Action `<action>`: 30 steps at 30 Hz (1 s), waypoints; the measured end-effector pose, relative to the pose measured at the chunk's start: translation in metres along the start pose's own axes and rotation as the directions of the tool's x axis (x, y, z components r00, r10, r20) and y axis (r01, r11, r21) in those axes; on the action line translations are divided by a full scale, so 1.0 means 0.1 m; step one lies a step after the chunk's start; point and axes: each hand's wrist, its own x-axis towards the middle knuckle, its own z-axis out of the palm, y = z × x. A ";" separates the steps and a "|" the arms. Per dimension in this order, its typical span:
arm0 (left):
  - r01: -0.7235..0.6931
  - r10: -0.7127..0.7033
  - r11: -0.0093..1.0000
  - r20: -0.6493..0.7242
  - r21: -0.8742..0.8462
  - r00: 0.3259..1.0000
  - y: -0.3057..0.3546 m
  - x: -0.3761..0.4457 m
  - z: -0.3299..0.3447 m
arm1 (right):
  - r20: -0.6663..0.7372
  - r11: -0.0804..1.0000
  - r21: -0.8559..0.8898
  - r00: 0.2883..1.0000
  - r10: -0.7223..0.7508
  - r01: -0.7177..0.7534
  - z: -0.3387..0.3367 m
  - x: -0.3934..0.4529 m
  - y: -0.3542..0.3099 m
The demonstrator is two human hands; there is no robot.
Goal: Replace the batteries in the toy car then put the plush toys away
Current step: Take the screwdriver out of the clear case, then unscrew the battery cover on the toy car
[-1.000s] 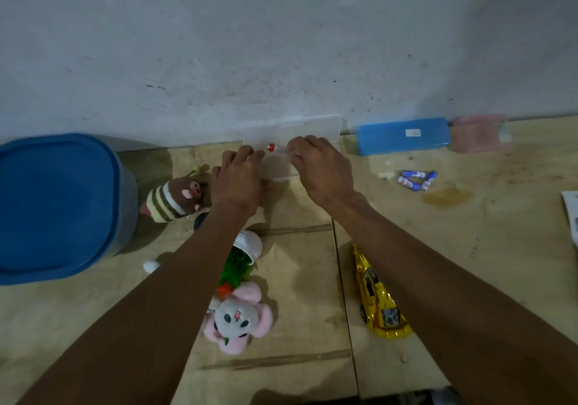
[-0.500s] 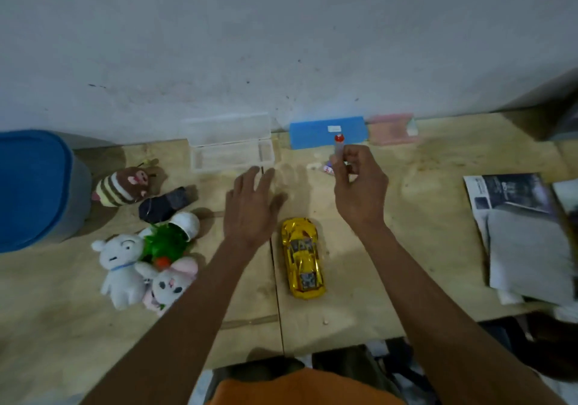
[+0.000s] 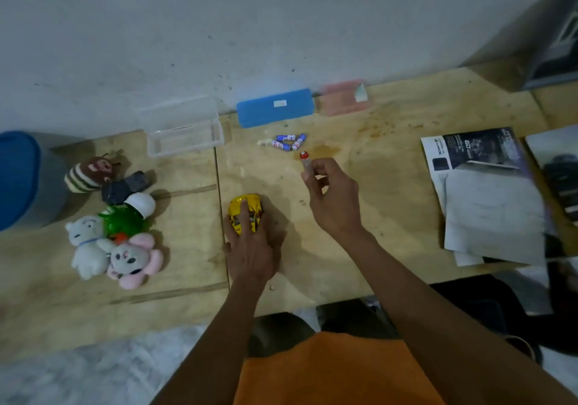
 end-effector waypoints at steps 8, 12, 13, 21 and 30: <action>-0.053 0.026 0.976 -0.126 -0.212 0.992 -0.04 -0.05 -0.09 | 0.073 1.000 0.004 0.997 -0.024 0.024 -0.18 -0.15 0.04; -0.113 -0.019 0.856 -0.249 -0.504 0.968 -0.14 -0.24 -0.21 | 0.084 0.998 0.042 0.995 -0.049 0.045 -0.19 -0.24 -0.14; -0.125 -0.045 0.810 -0.273 -0.573 0.961 -0.16 -0.31 -0.25 | 0.087 0.997 0.057 0.995 -0.058 0.053 -0.18 -0.26 -0.21; -0.105 -0.156 0.196 -0.137 -0.975 0.978 -0.50 -0.91 -0.80 | 0.063 0.973 0.173 0.984 -0.168 0.155 -0.05 -0.63 -1.00; -0.122 -0.005 -0.342 -0.128 -0.932 0.992 -0.99 -1.28 -0.94 | 0.049 0.943 0.250 0.970 -0.239 0.220 0.19 -1.25 -1.68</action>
